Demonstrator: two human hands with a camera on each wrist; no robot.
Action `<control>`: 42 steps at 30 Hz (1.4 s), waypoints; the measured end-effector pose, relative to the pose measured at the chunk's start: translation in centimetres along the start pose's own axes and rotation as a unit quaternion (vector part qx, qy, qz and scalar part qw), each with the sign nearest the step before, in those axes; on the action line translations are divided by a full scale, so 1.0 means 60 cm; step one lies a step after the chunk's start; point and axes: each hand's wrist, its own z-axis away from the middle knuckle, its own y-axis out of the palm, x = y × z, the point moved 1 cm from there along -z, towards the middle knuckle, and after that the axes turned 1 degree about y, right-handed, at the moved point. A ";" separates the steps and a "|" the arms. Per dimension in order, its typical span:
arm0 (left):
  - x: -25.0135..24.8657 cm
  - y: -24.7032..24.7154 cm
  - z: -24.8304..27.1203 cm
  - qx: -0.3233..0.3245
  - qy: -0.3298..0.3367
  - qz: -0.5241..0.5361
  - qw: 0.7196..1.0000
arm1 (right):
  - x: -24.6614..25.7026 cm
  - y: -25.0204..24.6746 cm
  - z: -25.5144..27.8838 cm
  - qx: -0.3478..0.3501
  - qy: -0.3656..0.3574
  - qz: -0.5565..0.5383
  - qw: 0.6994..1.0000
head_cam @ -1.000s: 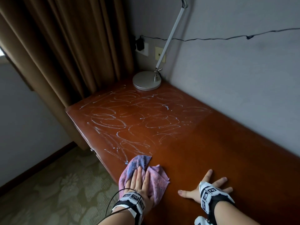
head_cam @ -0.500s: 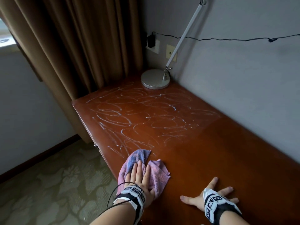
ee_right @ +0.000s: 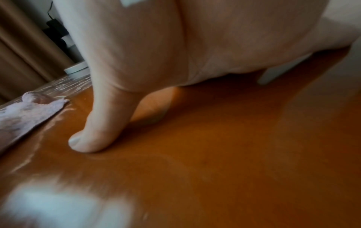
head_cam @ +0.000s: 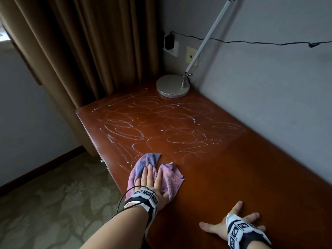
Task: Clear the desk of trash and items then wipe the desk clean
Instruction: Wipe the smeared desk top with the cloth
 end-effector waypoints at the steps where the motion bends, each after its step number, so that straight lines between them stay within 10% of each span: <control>1: 0.005 0.003 0.008 0.006 0.005 -0.003 1.000 | -0.002 -0.002 0.003 0.003 -0.002 0.001 1.000; 42: 0.052 -0.029 -0.029 -0.022 0.021 -0.030 0.999 | -0.001 0.001 0.011 -0.014 -0.018 0.001 1.000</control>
